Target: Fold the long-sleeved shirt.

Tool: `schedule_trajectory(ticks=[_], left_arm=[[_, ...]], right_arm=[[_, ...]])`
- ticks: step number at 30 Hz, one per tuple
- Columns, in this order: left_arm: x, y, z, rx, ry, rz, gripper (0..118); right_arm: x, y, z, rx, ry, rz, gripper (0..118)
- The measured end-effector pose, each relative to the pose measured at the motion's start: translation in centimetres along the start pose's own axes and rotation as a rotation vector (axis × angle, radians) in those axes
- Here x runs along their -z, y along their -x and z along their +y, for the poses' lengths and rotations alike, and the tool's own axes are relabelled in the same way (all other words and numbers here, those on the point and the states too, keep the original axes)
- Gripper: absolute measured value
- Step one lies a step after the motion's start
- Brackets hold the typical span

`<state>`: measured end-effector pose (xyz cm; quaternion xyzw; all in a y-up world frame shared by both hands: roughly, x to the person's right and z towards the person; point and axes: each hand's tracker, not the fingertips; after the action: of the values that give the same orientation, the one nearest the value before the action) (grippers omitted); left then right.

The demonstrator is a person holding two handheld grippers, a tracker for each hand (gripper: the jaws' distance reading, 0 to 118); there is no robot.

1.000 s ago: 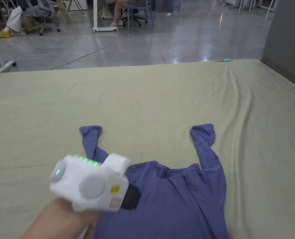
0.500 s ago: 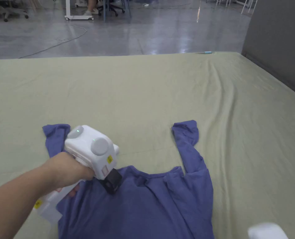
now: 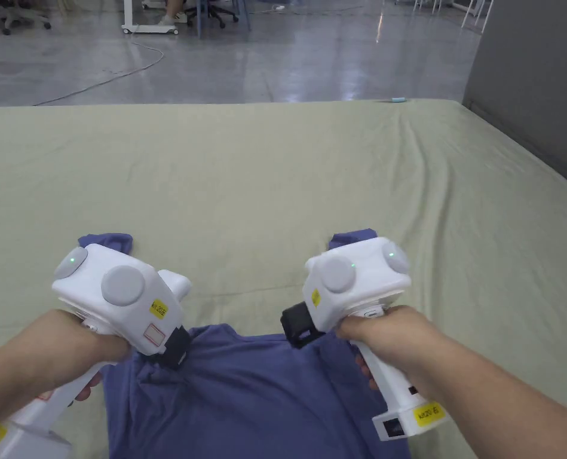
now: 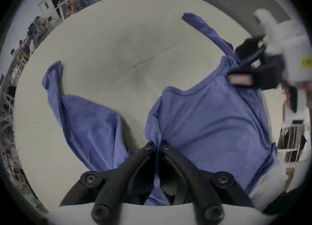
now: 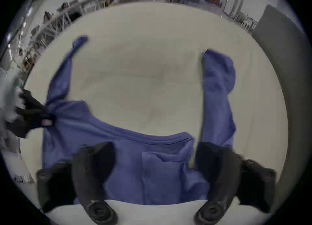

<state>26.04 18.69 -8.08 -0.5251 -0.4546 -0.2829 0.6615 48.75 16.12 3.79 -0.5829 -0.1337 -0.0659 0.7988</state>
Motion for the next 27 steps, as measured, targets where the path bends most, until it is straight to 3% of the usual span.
schedule_trajectory(ticks=[2, 3, 4, 5, 12, 16, 21, 27], left_arm=[[-0.5, 0.1, -0.4, -0.018, -0.005, -0.003, 0], [-0.7, 0.2, -0.2, -0.021, -0.004, 0.001, 0], [-1.1, 0.1, -0.4, -0.021, -0.006, 0.008, 0], [-1.4, 0.1, -0.5, -0.025, -0.010, 0.012, 0], [-8.1, -0.9, -0.5, -0.159, -0.121, -0.016, 0], [-16.1, -3.6, -0.4, -0.116, -0.218, 0.014, 0], [-28.7, -8.4, -0.9, -0.047, -0.371, 0.076, 0], [-41.2, -12.9, -2.2, -0.019, -0.525, 0.144, 0]], right_arm=[[1.5, 0.6, -0.6, -0.022, 0.075, -0.063, 52], [0.8, 0.6, -0.9, -0.023, 0.036, -0.017, 48], [-0.4, 1.0, -0.9, -0.050, -0.001, -0.054, 36], [-0.9, 1.4, -0.9, -0.060, 0.009, -0.042, 3], [-11.5, 0.1, -3.0, -0.100, -0.150, 0.022, 1], [-21.5, -0.8, -4.8, -0.156, -0.275, 0.027, 1], [-34.6, -0.4, -6.6, -0.243, -0.453, -0.046, 1], [-47.3, 1.1, -7.4, -0.262, -0.624, -0.133, 1]])
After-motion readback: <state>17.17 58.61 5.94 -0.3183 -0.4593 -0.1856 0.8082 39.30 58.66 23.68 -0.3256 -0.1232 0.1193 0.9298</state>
